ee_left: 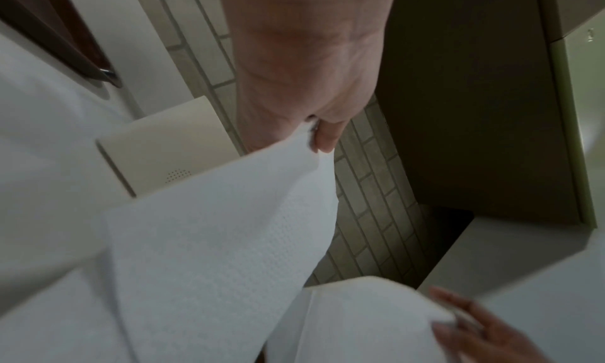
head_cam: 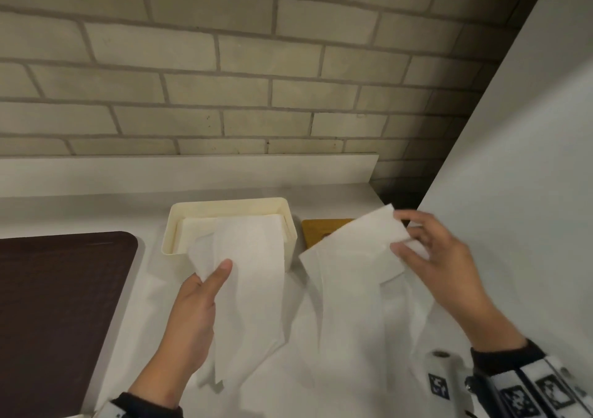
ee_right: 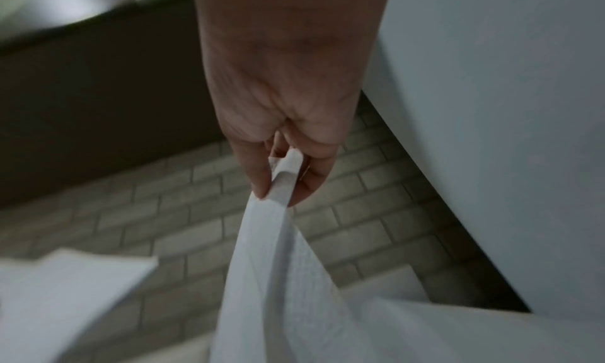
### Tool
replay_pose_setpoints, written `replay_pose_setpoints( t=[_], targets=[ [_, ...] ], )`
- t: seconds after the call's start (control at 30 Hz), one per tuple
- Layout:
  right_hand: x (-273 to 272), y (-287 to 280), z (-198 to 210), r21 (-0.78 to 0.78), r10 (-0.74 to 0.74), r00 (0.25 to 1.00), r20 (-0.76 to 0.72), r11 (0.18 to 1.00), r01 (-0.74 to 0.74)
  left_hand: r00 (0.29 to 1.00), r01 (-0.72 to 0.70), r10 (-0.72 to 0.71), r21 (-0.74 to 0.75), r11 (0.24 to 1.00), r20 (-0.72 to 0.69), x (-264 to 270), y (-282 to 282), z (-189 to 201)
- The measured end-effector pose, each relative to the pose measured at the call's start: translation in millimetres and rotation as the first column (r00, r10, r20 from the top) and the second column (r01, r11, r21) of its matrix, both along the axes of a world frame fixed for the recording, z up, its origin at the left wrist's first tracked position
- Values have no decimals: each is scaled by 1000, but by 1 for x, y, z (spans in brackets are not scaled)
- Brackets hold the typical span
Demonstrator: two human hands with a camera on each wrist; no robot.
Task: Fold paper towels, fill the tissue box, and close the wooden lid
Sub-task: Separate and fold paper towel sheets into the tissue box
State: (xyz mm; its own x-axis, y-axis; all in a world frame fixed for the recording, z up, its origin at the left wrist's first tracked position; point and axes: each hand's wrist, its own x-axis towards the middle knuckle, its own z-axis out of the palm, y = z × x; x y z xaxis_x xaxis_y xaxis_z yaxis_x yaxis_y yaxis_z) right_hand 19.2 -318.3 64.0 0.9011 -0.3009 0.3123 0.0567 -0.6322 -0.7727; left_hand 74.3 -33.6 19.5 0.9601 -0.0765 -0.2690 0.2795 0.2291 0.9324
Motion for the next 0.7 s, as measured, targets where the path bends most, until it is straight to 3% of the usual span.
replay_pose_setpoints(
  t=[0.13,0.37,0.47,0.6,0.7],
  targets=[
    [2,-2,31,129,63,996,70,989,-72,998,27,-26,-13,1000,56,5,-6,12],
    [15,-1,35,75,25,992,125,997,-34,989,-85,84,5,996,123,13,-5,21],
    [14,5,45,97,14,974,226,995,-37,982,-118,116,5,993,151,12,-4,25],
    [4,22,70,144,100,949,299,978,-148,969,-149,148,-12,989,196,11,4,32],
    [-8,37,91,151,280,912,301,930,-335,955,-135,142,-44,990,259,20,10,33]
  ],
)
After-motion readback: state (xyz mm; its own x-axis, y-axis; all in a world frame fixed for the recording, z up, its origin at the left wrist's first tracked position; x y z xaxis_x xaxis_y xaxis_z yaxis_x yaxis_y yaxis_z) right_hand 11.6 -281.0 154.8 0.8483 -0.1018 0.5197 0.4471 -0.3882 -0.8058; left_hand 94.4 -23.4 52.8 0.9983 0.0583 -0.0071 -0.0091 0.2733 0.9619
